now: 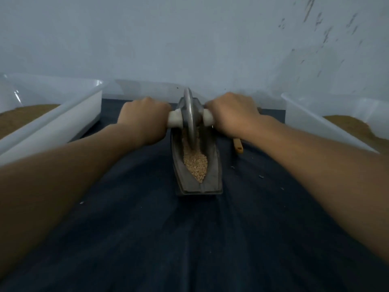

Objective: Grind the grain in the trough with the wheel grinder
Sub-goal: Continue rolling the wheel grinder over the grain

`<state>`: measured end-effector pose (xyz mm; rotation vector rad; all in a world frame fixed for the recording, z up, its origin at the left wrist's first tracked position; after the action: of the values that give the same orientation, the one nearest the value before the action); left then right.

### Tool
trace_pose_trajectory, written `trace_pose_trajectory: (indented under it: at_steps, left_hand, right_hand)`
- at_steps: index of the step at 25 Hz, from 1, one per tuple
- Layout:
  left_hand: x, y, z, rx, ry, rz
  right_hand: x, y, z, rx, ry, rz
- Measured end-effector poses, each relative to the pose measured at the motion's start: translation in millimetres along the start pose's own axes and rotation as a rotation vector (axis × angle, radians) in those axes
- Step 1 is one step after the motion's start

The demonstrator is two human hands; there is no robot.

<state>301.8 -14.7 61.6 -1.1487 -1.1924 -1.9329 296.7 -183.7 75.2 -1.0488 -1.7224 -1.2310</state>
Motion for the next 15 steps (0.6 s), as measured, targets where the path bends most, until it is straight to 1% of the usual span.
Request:
trace_pose_trajectory:
  at_steps: [1, 2, 3, 4, 5, 6, 7, 8, 9, 10, 11, 12, 13, 15]
  left_hand:
    - [9, -14, -6, -0.078, 0.055, -0.131]
    - [17, -28, -11, -0.148, 0.108, -0.236]
    - [24, -37, -15, -0.186, 0.136, -0.302]
    - [22, -36, -15, -0.178, 0.148, -0.282]
    - [14, -32, -14, -0.146, 0.157, -0.232]
    - [7, -20, -12, -0.091, 0.135, -0.153]
    - [4, -1, -7, -0.02, 0.067, -0.058]
    - [0, 12, -1, 0.046, -0.019, 0.053]
    - [-4, 21, 3, 0.083, -0.088, 0.139]
    - [-7, 24, 4, 0.092, -0.105, 0.202]
    - [-6, 21, 4, 0.056, -0.08, 0.195]
    - [0, 8, 0, -0.007, -0.034, 0.112]
    - [8, -9, -5, -0.075, 0.013, -0.037]
    - [21, -35, -14, -0.171, 0.142, -0.246]
  right_hand:
    - [0, -20, -1, 0.067, 0.027, -0.032]
    - [4, -42, -2, 0.116, 0.06, -0.122]
    - [7, -58, -4, 0.111, 0.064, -0.219]
    - [7, -63, -6, 0.106, 0.05, -0.274]
    - [2, -56, -7, 0.089, 0.019, -0.288]
    - [1, -38, -8, 0.033, 0.006, -0.276]
    - [1, -15, -8, -0.035, 0.0, -0.213]
    - [2, 4, -7, -0.063, 0.016, -0.137]
    - [2, 18, -5, -0.054, 0.029, -0.071]
    - [-1, 26, -5, -0.044, 0.03, 0.009]
    - [-2, 21, -5, -0.013, 0.052, 0.043]
    - [1, 3, -4, 0.039, 0.044, -0.009]
    - [3, -21, -3, 0.077, 0.013, -0.117]
    - [9, -57, -5, 0.041, 0.001, -0.341]
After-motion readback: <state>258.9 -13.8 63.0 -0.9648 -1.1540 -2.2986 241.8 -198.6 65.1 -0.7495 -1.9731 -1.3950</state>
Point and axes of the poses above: each hand's wrist, its own y-axis towards the middle knuckle, its own x-axis out of the back of the hand, z = x × y, the point moved 8 cm from there along y, towards the middle knuckle, and after that the axes turned 6 degrees about -x, right-handed, at the moved point
